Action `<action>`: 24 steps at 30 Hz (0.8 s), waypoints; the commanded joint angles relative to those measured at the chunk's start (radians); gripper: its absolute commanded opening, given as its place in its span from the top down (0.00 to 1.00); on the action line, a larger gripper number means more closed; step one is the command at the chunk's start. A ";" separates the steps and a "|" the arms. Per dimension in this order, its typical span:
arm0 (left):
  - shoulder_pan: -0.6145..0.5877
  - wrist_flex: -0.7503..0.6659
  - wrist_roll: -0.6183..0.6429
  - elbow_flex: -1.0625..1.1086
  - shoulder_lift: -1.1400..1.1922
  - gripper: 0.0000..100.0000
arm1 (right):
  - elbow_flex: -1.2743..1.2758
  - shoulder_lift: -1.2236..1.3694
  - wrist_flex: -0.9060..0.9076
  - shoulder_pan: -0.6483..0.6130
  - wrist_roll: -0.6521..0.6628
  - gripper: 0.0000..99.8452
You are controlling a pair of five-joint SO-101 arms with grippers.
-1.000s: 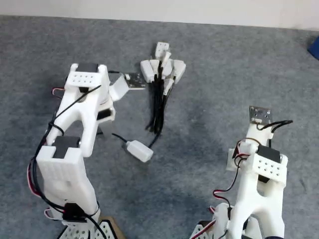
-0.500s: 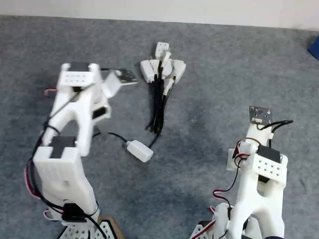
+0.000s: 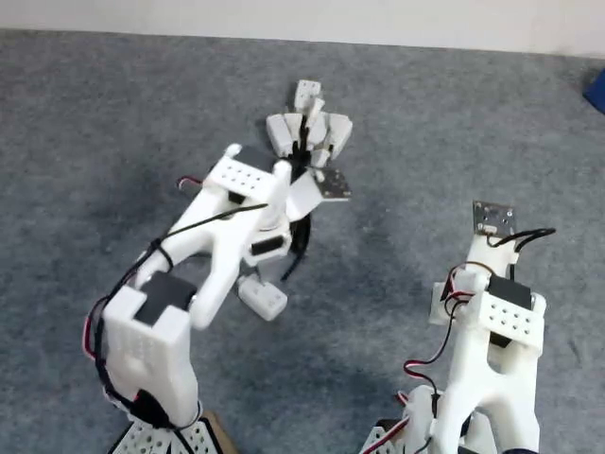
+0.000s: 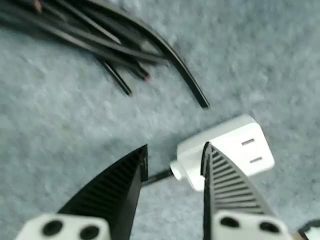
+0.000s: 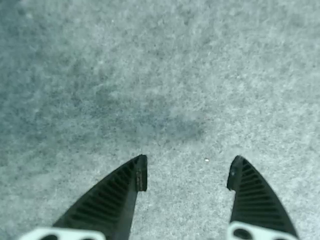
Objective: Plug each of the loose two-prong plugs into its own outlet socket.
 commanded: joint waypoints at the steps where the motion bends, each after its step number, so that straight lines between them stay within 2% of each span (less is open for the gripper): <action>1: 0.015 -0.011 0.008 0.102 -0.001 0.80 | -0.008 -0.024 0.005 -0.008 0.014 0.74; 4: 0.027 -0.009 0.011 0.108 -0.001 0.80 | -0.008 -0.024 0.005 -0.008 0.014 0.74; 9: 0.131 0.086 0.049 0.113 -0.001 0.85 | -0.008 -0.024 0.005 -0.008 0.014 0.74; 12: 0.139 0.094 0.044 0.087 -0.004 0.85 | -0.008 -0.024 0.005 -0.008 0.014 0.74; 18: 0.013 0.133 0.038 -0.031 -0.101 0.80 | -0.007 -0.024 0.005 -0.008 0.014 0.74; 24: -0.107 0.253 -0.052 -0.110 -0.226 0.79 | -0.007 -0.024 0.005 -0.008 0.014 0.74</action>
